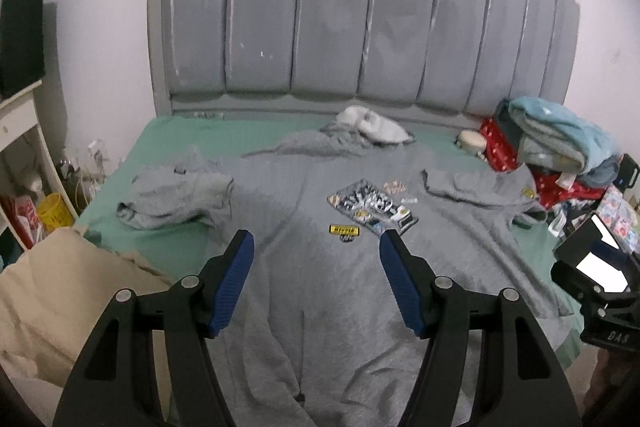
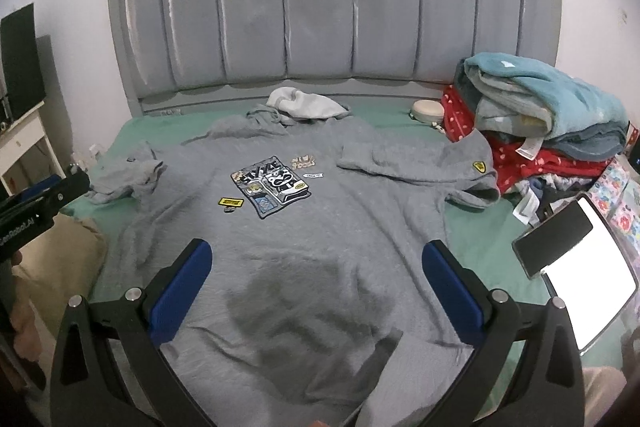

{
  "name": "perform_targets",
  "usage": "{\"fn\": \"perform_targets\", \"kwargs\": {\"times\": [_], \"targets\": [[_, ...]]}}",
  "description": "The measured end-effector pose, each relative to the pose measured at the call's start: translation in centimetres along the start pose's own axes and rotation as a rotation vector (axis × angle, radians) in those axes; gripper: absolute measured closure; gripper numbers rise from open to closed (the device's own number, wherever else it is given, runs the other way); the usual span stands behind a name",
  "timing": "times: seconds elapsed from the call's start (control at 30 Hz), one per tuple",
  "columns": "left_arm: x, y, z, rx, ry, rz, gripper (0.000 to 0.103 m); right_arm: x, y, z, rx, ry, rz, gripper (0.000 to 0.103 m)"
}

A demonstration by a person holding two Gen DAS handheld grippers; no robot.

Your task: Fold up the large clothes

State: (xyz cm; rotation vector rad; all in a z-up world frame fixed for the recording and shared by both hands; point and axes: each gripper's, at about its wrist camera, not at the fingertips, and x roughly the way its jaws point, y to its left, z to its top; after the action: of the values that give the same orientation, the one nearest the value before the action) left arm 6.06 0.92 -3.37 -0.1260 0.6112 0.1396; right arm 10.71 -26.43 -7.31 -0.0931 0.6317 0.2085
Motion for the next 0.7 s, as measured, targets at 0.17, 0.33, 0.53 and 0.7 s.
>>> {"fn": "perform_targets", "kwargs": {"times": [0.17, 0.33, 0.53, 0.7], "targets": [[2.4, -0.6, 0.8, -0.011, 0.044, -0.014, 0.034, 2.4, -0.7, 1.0, -0.001, 0.008, 0.021, 0.0], [5.1, -1.9, 2.3, 0.012, 0.071, -0.006, 0.034, 4.9, -1.0, 2.6, -0.045, -0.002, 0.056, 0.0], [9.4, -3.4, 4.8, 0.04, 0.058, -0.009, 0.034, 7.8, -1.1, 4.4, -0.098, -0.019, 0.061, 0.0], [13.2, -3.9, 6.5, 0.048, 0.056, -0.027, 0.034, 11.3, -1.6, 5.9, -0.164, -0.022, 0.012, 0.0]]}}
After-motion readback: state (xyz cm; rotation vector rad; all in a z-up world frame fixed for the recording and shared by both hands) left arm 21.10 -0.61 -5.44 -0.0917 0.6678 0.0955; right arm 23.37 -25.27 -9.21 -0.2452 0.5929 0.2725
